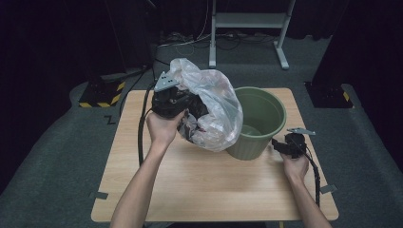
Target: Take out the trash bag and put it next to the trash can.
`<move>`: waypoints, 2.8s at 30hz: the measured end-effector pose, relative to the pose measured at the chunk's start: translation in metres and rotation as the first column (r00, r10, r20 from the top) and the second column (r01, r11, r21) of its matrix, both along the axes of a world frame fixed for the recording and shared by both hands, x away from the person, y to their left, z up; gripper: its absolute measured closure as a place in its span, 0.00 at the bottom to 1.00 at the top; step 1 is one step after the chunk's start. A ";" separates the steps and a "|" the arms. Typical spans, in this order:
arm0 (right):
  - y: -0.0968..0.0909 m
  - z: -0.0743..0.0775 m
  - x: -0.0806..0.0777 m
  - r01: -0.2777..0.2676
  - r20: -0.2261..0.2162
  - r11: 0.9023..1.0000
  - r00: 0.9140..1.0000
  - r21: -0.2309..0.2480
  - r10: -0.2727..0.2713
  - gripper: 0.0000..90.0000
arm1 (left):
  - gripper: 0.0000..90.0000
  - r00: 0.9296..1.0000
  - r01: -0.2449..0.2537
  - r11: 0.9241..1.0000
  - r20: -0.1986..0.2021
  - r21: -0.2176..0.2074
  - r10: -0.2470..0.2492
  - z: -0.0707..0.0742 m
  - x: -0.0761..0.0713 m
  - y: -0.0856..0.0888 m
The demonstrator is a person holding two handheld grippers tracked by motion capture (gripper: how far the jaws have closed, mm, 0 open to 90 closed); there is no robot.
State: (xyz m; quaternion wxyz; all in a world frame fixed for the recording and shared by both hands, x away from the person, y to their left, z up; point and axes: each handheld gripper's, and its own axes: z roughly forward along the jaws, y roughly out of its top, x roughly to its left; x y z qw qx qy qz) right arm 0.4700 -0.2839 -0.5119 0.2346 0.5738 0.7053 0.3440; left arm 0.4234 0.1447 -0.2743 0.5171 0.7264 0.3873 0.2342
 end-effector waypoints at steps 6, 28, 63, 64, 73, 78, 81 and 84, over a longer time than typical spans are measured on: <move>0.006 -0.007 0.003 -0.005 -0.005 1.000 1.000 -0.011 0.005 0.41 | 0.99 1.000 -0.012 1.000 -0.001 0.001 0.012 0.000 -0.003 0.010; 0.014 -0.011 0.004 -0.016 0.013 0.997 1.000 -0.080 0.017 0.37 | 0.99 0.998 -0.070 0.997 -0.005 -0.013 0.070 -0.006 -0.011 0.046; 0.014 -0.011 0.004 -0.014 0.013 0.996 1.000 -0.082 0.015 0.37 | 0.99 0.989 -0.125 0.989 -0.070 0.084 0.131 -0.052 0.005 0.048; 0.014 -0.011 0.004 -0.015 0.013 0.997 1.000 -0.082 0.016 0.37 | 0.99 0.989 -0.124 0.988 -0.072 0.087 0.131 -0.053 0.006 0.047; 0.014 -0.011 0.004 -0.014 0.011 0.997 1.000 -0.080 0.015 0.37 | 0.99 0.987 -0.119 0.987 -0.094 0.104 0.129 -0.066 0.013 0.040; 0.014 -0.011 0.004 -0.014 0.013 0.997 1.000 -0.082 0.015 0.37 | 0.99 0.986 -0.114 0.987 -0.106 0.114 0.126 -0.074 0.017 0.034; 0.014 -0.011 0.004 -0.014 0.011 0.997 1.000 -0.080 0.015 0.37 | 0.99 0.985 -0.113 0.987 -0.118 0.113 0.127 -0.080 0.020 0.031; 0.014 -0.011 0.004 -0.015 0.012 0.997 1.000 -0.081 0.016 0.37 | 0.99 0.983 -0.115 0.987 -0.128 0.113 0.130 -0.085 0.023 0.028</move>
